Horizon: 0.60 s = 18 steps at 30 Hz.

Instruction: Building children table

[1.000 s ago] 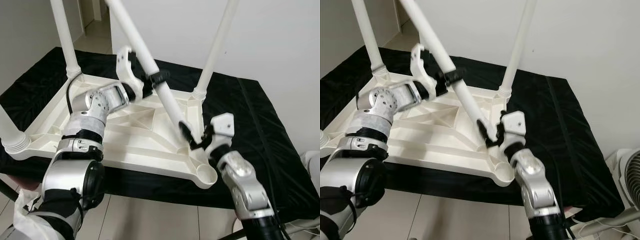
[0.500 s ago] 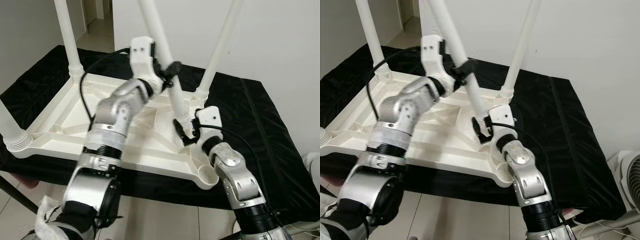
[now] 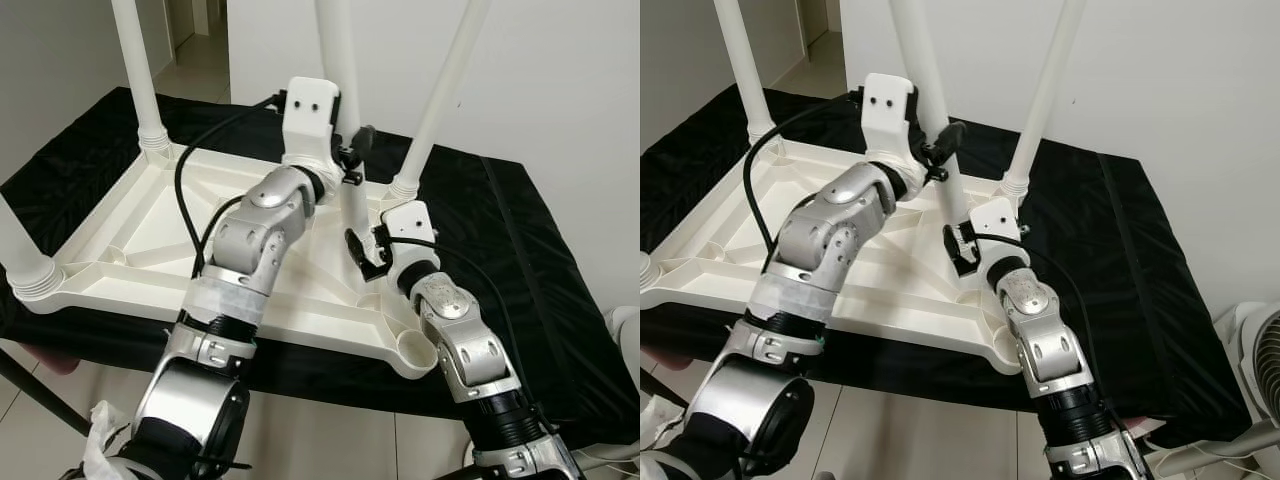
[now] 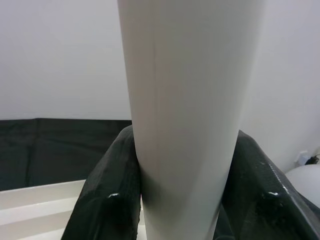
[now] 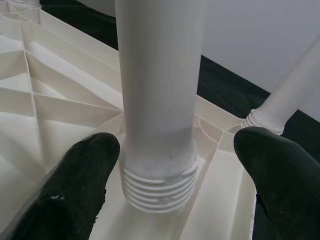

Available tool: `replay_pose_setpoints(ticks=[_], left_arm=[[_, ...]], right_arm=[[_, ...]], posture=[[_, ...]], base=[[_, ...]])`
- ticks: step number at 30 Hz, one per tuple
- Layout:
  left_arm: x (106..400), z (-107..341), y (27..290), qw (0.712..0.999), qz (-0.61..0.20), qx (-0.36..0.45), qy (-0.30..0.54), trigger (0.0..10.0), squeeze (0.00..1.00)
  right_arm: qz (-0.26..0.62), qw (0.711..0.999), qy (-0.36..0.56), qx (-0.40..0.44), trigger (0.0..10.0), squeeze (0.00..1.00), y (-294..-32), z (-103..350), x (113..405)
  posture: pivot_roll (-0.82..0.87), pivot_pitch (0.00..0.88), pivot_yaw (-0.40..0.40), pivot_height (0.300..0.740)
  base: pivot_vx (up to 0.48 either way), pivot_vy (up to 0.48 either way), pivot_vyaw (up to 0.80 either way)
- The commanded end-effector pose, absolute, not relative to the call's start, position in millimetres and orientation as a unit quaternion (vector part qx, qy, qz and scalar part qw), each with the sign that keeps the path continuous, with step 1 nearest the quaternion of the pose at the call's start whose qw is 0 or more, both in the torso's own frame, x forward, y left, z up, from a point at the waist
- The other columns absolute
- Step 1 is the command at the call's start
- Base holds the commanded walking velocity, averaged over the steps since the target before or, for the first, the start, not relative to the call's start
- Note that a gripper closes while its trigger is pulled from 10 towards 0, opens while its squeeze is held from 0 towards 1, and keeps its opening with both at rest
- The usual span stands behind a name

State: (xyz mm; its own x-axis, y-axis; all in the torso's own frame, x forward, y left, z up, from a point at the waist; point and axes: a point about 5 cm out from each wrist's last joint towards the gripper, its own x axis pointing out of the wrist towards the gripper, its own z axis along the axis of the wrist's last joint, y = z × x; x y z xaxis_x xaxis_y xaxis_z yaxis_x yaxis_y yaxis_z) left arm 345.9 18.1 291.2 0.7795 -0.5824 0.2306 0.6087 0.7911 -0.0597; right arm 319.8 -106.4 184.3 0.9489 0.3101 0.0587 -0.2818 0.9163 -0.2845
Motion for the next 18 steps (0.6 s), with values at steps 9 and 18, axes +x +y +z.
replay_pose_setpoints(ticks=[9,18], left_arm=[[326.6,300.7,-3.8,0.928,-0.345,-0.075,-0.118,10.0,0.00],[320.0,300.4,-9.3,0.925,-0.352,-0.081,-0.116,10.0,0.00]], right_arm=[[0.144,0.978,-0.057,-0.140,10.0,0.00,-100.2,183.1,334.6],[0.146,0.975,-0.073,-0.152,10.0,0.00,-97.2,183.8,339.7]], posture=[[-0.02,0.005,-0.108,0.740],[-0.01,0.004,-0.115,0.740]], base=[[0.000,0.000,0.00],[0.000,0.000,0.00]])
